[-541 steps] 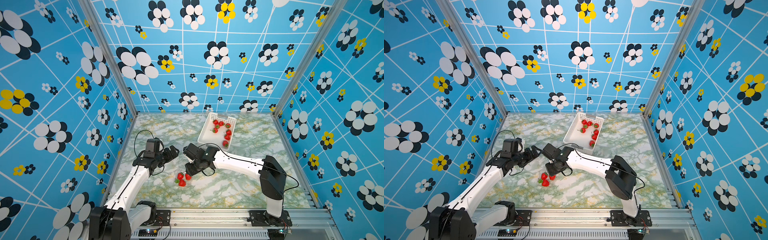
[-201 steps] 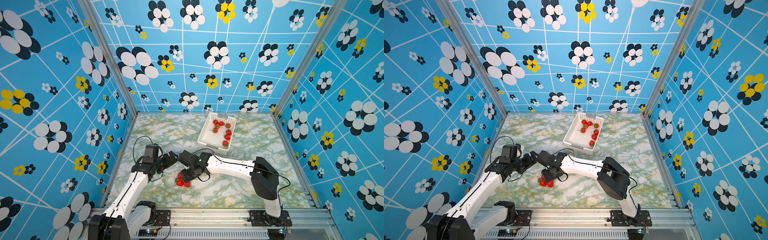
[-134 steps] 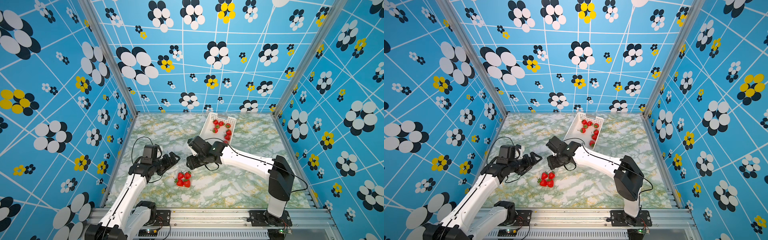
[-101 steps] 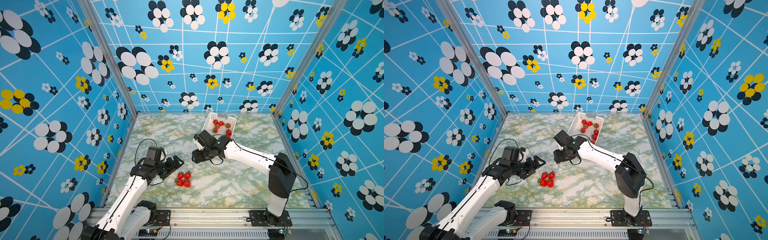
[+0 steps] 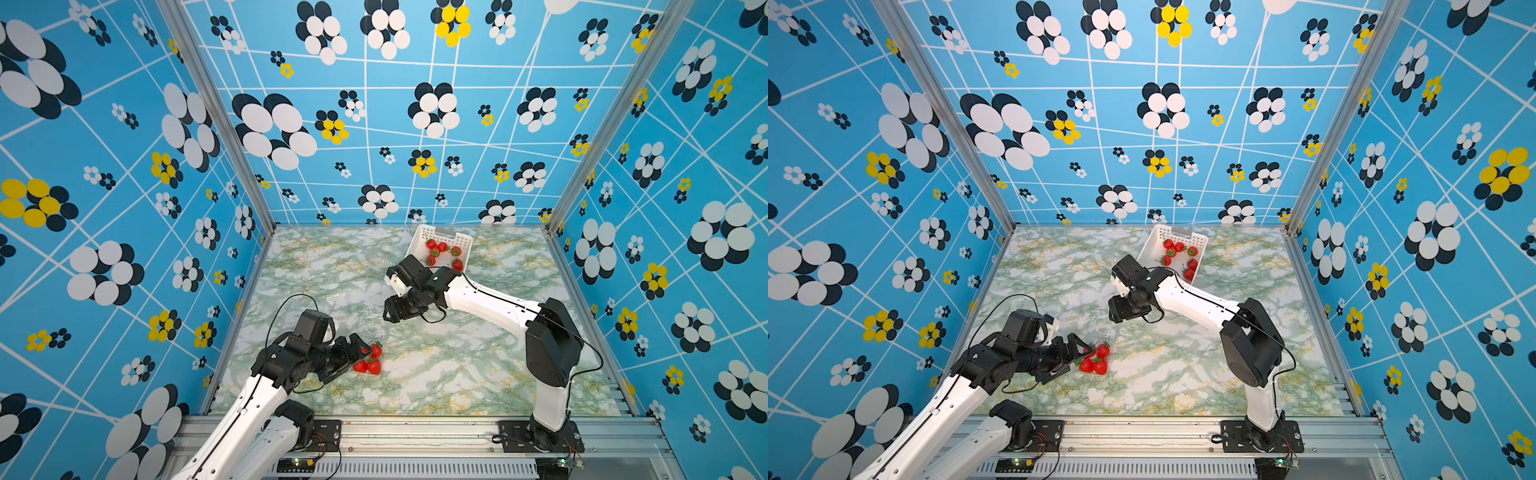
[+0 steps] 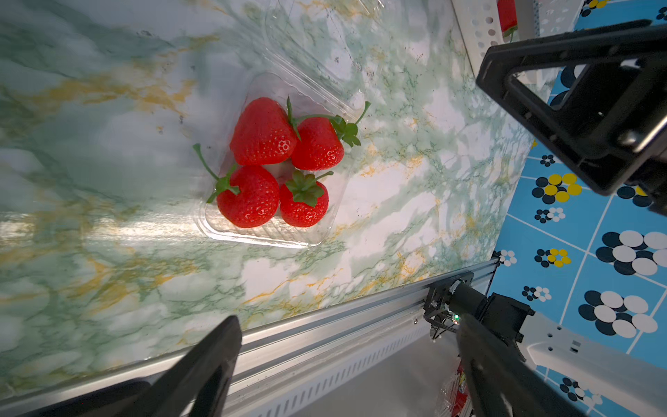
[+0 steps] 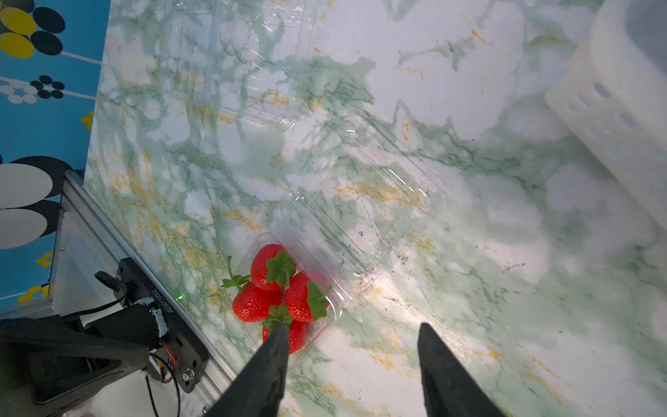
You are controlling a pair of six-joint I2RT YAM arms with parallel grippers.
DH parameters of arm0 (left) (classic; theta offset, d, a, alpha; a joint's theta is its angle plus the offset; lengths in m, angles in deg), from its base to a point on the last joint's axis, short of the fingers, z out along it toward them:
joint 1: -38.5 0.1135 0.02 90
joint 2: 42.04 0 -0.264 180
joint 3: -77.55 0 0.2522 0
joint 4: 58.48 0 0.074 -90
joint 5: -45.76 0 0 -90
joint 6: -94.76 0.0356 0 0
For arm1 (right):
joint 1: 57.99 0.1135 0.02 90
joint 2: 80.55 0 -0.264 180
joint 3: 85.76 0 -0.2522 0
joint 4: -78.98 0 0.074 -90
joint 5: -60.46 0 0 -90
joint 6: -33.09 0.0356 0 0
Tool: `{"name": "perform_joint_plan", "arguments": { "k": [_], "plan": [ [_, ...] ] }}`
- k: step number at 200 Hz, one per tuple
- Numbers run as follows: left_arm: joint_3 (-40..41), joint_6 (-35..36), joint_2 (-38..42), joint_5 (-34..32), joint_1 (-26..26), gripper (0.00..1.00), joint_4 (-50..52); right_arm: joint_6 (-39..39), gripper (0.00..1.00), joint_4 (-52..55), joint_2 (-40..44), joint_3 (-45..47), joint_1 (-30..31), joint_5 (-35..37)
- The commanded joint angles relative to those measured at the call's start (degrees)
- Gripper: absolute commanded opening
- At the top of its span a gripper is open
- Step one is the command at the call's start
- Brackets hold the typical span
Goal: Pack strawberries into containers
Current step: Close the packing box at the center of the board.
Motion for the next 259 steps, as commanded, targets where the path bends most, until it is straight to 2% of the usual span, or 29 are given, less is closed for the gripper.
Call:
{"name": "perform_joint_plan", "arguments": {
  "k": [1, 31, 61, 101, 202, 259],
  "plan": [
    [3.15, -3.50, 0.90, -1.09, -1.68, 0.95, 0.10, -1.10, 0.59, 0.48, -0.77, -1.33, -0.60, -0.96],
    [6.16, -6.69, 1.52, -1.50, -3.15, 0.95, -3.32, -1.26, 0.59, 1.01, -0.90, -1.33, -1.33, -1.13],
    [9.72, -10.68, 3.01, -3.15, -6.71, 0.94, -6.32, -2.45, 0.59, 3.03, -2.18, -5.19, -2.30, -1.75],
    [14.05, -12.94, 2.25, -3.99, -7.58, 0.93, -12.39, -2.94, 0.59, 4.02, -3.38, -6.55, -3.36, -1.93],
    [14.90, -10.58, -5.03, -7.19, -5.61, 0.90, -22.15, -3.76, 0.59, 6.41, -5.59, -9.56, -5.01, -1.93],
    [14.16, -7.85, -7.08, -7.41, -2.70, 0.90, -23.77, -8.57, 0.59, 13.39, -12.33, -17.45, -6.45, -5.54]
  ]
}}
